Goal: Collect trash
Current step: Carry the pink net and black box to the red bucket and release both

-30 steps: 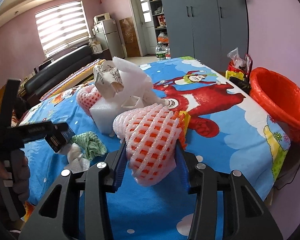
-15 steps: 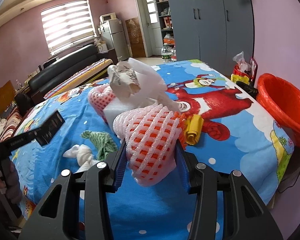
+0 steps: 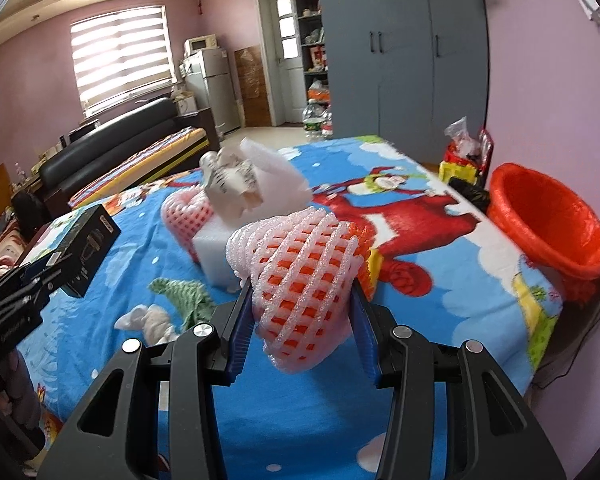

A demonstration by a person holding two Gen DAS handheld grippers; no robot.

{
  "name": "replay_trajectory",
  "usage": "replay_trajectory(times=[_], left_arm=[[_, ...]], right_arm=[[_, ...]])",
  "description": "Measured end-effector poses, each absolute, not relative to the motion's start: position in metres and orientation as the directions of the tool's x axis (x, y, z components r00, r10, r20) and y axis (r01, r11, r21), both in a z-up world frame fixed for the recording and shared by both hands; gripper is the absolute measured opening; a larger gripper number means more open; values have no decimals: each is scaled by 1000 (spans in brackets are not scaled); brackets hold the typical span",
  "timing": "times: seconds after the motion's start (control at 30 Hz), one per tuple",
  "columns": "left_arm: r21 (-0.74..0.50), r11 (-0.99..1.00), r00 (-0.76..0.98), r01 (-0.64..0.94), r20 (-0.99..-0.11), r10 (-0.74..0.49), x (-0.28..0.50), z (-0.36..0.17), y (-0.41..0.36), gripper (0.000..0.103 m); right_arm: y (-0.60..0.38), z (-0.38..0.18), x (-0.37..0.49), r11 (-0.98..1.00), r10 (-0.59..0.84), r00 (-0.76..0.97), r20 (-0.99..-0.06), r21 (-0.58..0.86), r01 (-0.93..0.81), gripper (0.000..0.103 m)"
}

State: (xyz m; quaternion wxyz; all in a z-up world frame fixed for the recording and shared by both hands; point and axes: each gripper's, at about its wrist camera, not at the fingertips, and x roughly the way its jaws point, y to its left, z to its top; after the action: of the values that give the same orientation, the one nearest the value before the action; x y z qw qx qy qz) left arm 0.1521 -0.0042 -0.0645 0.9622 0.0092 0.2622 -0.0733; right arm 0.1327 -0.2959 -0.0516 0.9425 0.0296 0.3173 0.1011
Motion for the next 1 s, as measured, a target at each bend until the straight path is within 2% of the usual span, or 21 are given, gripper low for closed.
replay_trajectory(times=[0.6, 1.0], left_arm=[[18, 854, 765, 520, -455, -456, 203, -25, -168, 41], [-1, 723, 639, 690, -468, -611, 279, -12, -287, 41]], right_arm=[[-430, -28, 124, 984, -27, 869, -494, 140, 110, 44], [-538, -41, 149, 938, -209, 838, -503, 140, 318, 45]])
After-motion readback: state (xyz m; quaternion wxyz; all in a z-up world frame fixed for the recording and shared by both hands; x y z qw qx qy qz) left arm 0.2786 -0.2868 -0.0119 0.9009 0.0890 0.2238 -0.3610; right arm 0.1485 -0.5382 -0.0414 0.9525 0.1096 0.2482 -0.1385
